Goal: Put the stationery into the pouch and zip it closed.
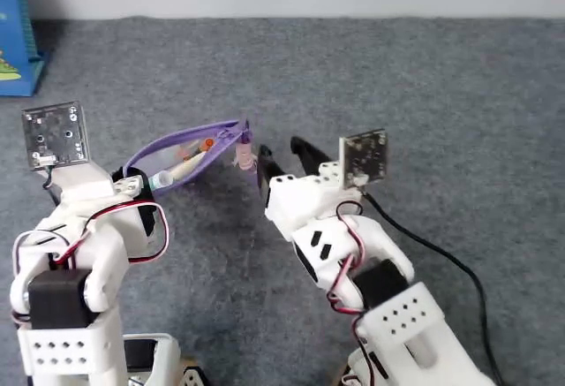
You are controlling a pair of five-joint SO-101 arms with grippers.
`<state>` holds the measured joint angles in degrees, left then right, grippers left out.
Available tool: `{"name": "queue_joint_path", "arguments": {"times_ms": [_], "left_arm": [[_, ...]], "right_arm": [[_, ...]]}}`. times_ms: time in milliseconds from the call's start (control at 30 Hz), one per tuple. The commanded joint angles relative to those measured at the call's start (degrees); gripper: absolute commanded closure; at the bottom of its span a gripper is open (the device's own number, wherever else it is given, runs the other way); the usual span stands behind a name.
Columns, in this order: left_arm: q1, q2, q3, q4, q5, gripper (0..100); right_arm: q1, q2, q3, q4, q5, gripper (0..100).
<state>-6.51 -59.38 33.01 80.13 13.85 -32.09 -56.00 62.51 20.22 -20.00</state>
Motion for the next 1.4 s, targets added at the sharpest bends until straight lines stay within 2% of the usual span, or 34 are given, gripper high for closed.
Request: {"name": "queue_joint_path", "arguments": {"times_ms": [0, 300, 833, 1067, 1300, 1367], "left_arm": [[-0.1, 0.1, -0.7, -0.9, 0.7, 99], [-0.1, 0.1, -0.4, -0.9, 0.4, 99], [-0.1, 0.1, -0.4, -0.9, 0.4, 99], [-0.1, 0.1, -0.4, -0.4, 0.4, 99], [-0.1, 0.1, -0.4, -0.1, 0.3, 99], [-0.1, 0.1, -0.4, -0.1, 0.3, 99]], "right_arm": [[0.2, 5.1, -4.2, 0.4, -0.4, 81.2], [-3.6, 17.8, -4.6, -12.7, 3.8, 81.2], [-5.1, 14.6, -4.6, -13.2, 4.0, 81.2], [-3.6, 19.9, -6.4, -19.7, 5.7, 81.2], [-3.6, 23.3, -7.4, -20.2, 6.4, 81.3], [-3.5, 23.3, -7.4, -20.2, 6.4, 84.9]]}}
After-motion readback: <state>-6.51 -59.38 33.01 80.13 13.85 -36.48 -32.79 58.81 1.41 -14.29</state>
